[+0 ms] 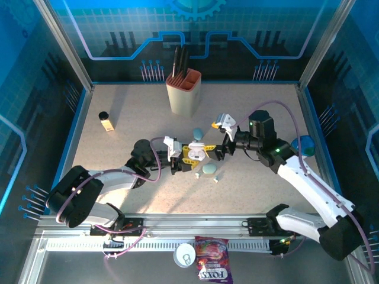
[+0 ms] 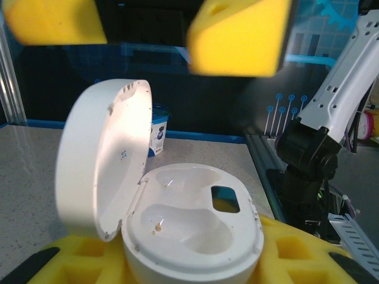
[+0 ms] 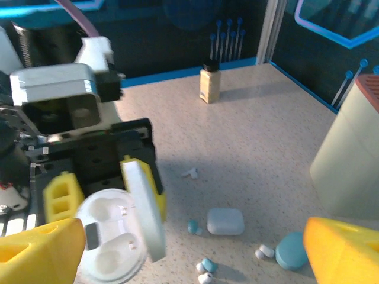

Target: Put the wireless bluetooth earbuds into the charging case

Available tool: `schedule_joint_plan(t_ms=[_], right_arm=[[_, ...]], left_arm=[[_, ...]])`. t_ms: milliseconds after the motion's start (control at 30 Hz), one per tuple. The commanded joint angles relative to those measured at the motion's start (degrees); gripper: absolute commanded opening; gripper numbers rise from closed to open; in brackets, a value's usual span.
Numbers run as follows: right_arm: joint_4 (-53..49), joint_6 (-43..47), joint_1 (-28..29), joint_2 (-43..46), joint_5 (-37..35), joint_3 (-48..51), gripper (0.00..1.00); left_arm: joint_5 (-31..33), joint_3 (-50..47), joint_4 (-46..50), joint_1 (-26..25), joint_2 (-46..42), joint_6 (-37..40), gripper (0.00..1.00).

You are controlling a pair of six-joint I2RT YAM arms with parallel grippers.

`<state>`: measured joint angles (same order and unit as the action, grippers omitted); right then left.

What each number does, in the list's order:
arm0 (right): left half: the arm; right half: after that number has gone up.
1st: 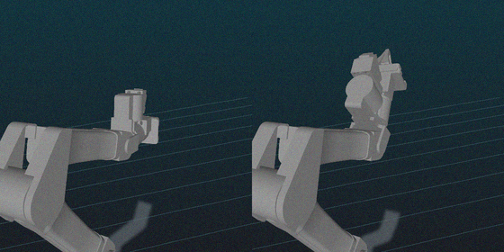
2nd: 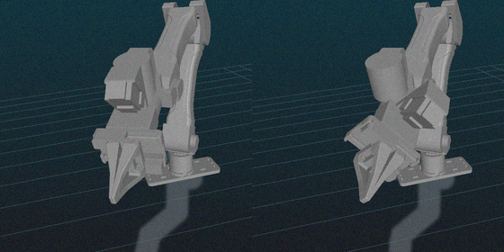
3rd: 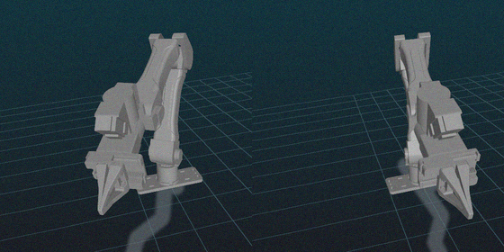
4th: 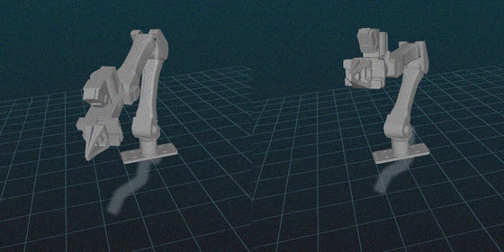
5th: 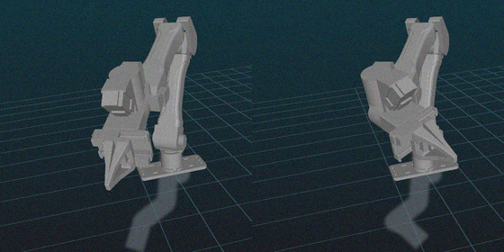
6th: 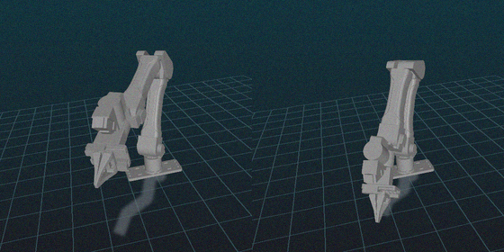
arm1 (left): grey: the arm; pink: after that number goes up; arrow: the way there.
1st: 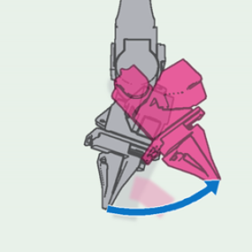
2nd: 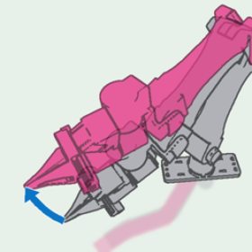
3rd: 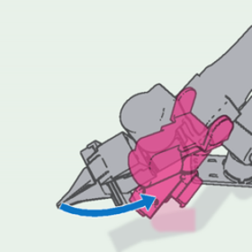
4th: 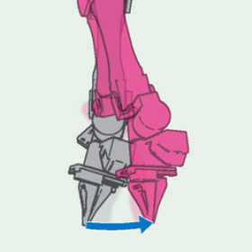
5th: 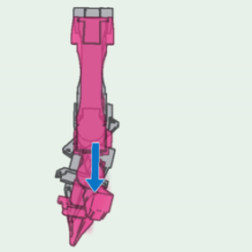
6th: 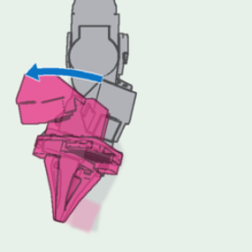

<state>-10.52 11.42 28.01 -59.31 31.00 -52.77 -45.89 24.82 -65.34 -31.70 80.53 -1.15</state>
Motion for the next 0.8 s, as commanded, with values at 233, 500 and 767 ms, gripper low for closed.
schedule_joint_plan(t_ms=[233,500,767], right_arm=[[3.9,-21.9,-7.0,3.6,-10.8,4.8,0.88],[-12.3,-29.9,-12.2,-9.2,-19.2,-1.2,0.85],[-22.9,-25.7,-11.3,-29.5,-21.5,-11.5,0.76]], left_arm=[[2.0,-2.2,-6.8,2.1,0.4,-3.6,0.32],[3.0,-2.7,-7.5,3.8,-0.4,-4.3,0.32],[3.8,-4.6,-3.3,6.1,-4.6,-2.4,0.32]])
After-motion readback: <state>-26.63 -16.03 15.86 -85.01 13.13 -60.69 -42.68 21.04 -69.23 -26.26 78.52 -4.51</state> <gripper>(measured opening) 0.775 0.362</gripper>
